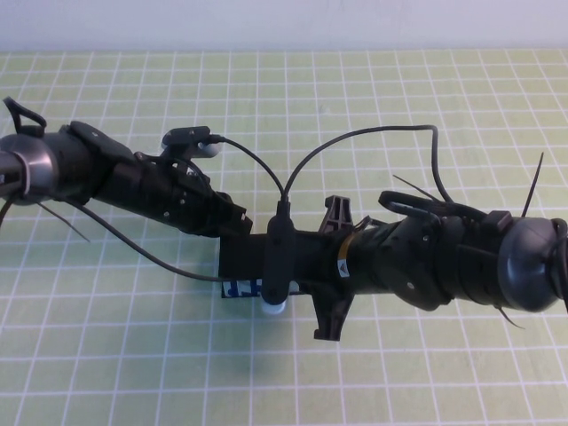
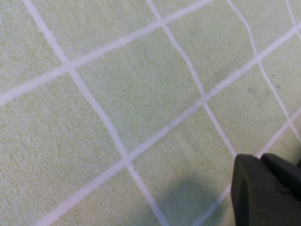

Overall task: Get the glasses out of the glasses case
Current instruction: Pick up the glasses from the glasses case

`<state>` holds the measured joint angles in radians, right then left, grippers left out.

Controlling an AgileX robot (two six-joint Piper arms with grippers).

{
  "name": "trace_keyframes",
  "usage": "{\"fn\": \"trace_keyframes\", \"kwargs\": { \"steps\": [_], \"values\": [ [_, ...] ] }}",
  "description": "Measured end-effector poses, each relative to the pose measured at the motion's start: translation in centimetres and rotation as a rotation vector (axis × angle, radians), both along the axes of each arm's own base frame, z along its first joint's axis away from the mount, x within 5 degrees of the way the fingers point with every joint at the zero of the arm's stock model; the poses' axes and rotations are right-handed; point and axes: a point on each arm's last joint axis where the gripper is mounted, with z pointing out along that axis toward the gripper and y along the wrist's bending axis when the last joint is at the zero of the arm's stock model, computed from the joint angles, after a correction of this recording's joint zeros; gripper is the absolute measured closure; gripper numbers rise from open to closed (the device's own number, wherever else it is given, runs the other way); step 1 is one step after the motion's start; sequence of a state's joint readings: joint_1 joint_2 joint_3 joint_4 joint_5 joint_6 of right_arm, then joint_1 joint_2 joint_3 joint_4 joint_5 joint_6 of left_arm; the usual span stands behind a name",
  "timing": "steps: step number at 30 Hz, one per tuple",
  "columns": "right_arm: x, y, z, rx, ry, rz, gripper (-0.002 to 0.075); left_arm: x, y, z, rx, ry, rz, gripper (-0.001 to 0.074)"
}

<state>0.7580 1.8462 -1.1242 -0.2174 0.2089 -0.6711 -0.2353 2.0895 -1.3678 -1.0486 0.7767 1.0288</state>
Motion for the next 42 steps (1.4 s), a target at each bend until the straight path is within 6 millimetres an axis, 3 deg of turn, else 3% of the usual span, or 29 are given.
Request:
{"fn": "trace_keyframes", "kwargs": {
  "steps": [7, 10, 15, 19, 22, 25, 33, 42],
  "values": [
    [-0.1, -0.1, 0.7, 0.016, -0.001, -0.015, 0.0708, 0.0, 0.0, 0.1, -0.005, -0.002, -0.014, 0.0739],
    [-0.2, -0.2, 1.4, 0.038, -0.006, -0.028, 0.0714, 0.0, 0.4, 1.2, -0.013, -0.024, -0.022, 0.0739],
    [-0.4, -0.4, 2.2, 0.054, -0.009, -0.040, 0.0722, -0.2, 3.0, 6.0, -0.039, -0.120, 0.010, 0.0739],
    [-0.4, -0.4, 2.8, 0.064, -0.012, -0.046, 0.0727, -1.6, 5.2, 10.5, -0.064, -0.202, -0.019, 0.0739],
    [-0.3, -0.3, 3.1, 0.074, -0.012, -0.055, 0.0727, -3.0, 5.3, 11.9, -0.071, -0.226, -0.136, 0.0739],
    [-0.1, -0.2, 3.5, 0.082, -0.010, -0.064, 0.0729, -4.2, 5.1, 11.4, -0.092, -0.210, -0.253, 0.0739],
    [0.5, -0.4, 4.1, 0.108, -0.010, -0.097, 0.0732, -6.7, 5.0, 6.8, -0.127, -0.232, -0.343, 0.0739],
    [0.8, -0.8, 4.1, 0.116, -0.006, -0.118, 0.0733, -5.6, 4.7, 3.4, -0.188, -0.282, -0.232, 0.0739]
  ]
}}
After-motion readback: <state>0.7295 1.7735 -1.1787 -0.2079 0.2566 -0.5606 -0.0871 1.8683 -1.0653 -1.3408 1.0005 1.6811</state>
